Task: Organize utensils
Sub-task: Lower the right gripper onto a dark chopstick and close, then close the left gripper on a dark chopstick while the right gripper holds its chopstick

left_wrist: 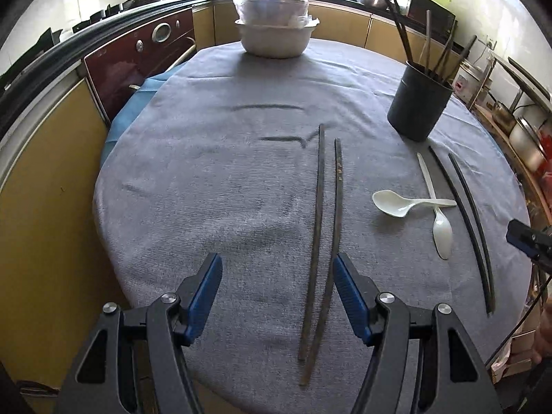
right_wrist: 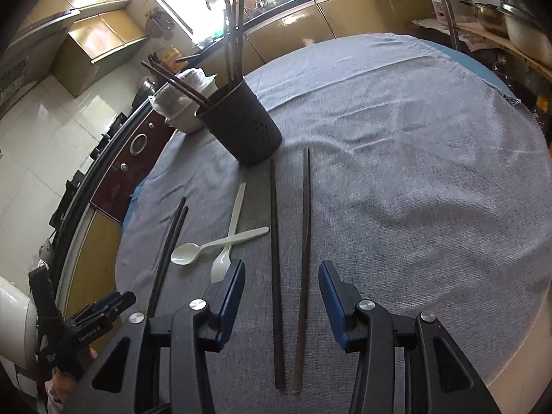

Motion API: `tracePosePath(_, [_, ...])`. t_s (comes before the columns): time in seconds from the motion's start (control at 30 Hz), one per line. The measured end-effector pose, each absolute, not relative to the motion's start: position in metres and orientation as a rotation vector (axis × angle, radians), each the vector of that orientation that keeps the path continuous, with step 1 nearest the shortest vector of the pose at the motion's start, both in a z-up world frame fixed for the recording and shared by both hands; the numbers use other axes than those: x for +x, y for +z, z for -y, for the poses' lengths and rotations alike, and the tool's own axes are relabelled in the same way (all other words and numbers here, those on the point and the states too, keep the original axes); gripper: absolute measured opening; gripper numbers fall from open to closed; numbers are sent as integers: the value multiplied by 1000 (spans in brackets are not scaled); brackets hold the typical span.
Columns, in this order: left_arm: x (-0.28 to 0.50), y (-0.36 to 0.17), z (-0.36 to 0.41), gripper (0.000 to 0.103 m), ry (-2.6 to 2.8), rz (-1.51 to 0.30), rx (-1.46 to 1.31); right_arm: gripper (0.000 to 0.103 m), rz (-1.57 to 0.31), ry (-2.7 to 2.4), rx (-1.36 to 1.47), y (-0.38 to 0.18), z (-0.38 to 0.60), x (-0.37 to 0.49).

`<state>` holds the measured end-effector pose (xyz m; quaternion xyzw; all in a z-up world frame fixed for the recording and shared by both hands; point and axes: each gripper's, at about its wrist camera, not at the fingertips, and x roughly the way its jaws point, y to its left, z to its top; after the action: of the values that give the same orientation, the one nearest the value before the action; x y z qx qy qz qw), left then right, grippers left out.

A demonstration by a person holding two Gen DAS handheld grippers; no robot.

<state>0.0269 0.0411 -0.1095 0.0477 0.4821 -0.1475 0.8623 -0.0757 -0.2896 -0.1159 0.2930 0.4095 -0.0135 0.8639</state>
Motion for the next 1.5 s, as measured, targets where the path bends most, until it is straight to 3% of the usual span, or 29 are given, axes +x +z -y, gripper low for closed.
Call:
tracePosePath(0.27, [44,-110,-36,67,-339,-1032,83,47,-878,-12,640,-123,290,-69])
tracePosePath(0.4, [61,-105,-26,67,-373,-1027,106,38,-903,9,615,-118,289,-48])
tracePosePath(0.53, [84,-102,-17,67,-419,-1057,96,36,-957,11,564,-116,287,-17])
tracePosePath(0.67, [104,-102,-11,67,-449,-1085,99,26,-1009,11,512,-118,282,18])
tracePosePath(0.8, [124,-101,-2,67,-508,-1115,104,24,-1048,-5,474,-124,280,48])
tracePosePath(0.87, [132,-100,2,62,-529,-1123,120,19,-1084,-17,449,-130,278,62])
tracePosePath(1.07, [153,-103,10,52,-585,-1171,131,17,-1146,-43,387,-141,277,89])
tracePosePath(1.27, [168,-112,19,52,-603,-1225,105,8,-1181,-70,330,-141,272,100])
tracePosePath(1.5, [190,-125,31,52,-569,-1267,103,8,-1167,-71,336,-142,272,86])
